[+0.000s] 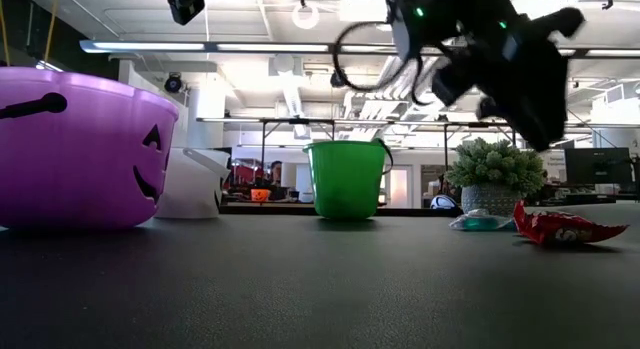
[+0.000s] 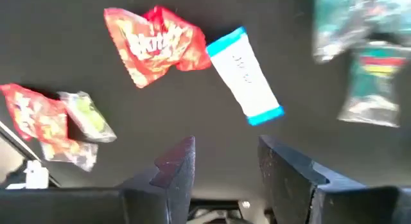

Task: Sort candy
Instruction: Put the white chocolate into the green bucket

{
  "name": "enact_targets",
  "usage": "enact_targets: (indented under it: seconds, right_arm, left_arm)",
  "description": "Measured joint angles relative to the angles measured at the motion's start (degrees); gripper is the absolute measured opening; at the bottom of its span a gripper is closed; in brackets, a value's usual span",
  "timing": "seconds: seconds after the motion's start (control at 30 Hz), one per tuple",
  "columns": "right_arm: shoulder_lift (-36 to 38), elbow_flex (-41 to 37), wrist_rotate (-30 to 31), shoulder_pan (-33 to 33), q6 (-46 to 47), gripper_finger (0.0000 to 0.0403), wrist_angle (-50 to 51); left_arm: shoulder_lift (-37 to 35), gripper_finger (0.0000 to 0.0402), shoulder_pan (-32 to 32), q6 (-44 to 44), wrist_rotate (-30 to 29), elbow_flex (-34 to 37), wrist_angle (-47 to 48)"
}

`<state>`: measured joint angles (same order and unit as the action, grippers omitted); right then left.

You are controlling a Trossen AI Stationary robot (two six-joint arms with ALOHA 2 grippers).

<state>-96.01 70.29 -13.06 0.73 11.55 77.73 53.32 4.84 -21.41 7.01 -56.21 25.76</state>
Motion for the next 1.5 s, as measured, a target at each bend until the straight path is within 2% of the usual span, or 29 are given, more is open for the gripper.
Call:
enact_targets:
  seconds: [0.3, 0.5, 0.7, 0.93, 1.27, 1.37, 1.5]
  right_arm:
    - [1.4, -10.5, 1.3, -1.7, -4.1, 0.0165, -13.6]
    - [7.4, -17.9, 2.0, -1.0, -4.5, 0.0165, -23.2]
    - [11.8, -23.2, 2.0, -0.1, -3.8, 0.0165, -27.9]
    - [13.1, -28.9, -0.3, 0.0, -4.5, 0.0165, -34.7]
    - [13.2, -32.4, 2.4, 0.0, -5.0, 0.0164, -40.6]
    - [13.2, -32.4, 2.4, 0.0, -4.1, 0.0150, -40.6]
    - [13.2, -32.4, 2.5, 0.1, -2.1, 0.0101, -40.5]
  left_arm:
    - [0.0, 0.0186, 0.0, -2.1, -5.3, 0.0, -3.9]
    - [0.0, 0.0186, 0.0, -4.1, -6.6, 0.0, -6.6]
    - [1.6, 0.0186, 0.0, -4.0, -9.1, 0.0, -10.6]
    - [5.7, 0.0186, 0.0, -4.2, -9.1, 0.0, -16.8]
    - [10.7, 0.0186, 0.0, -7.1, -6.2, 0.0, -20.6]
    - [10.9, 0.0186, 0.0, -7.0, -5.8, 0.0, -21.4]
    - [10.8, 0.0186, 0.0, -7.0, -5.4, 0.0, -21.3]
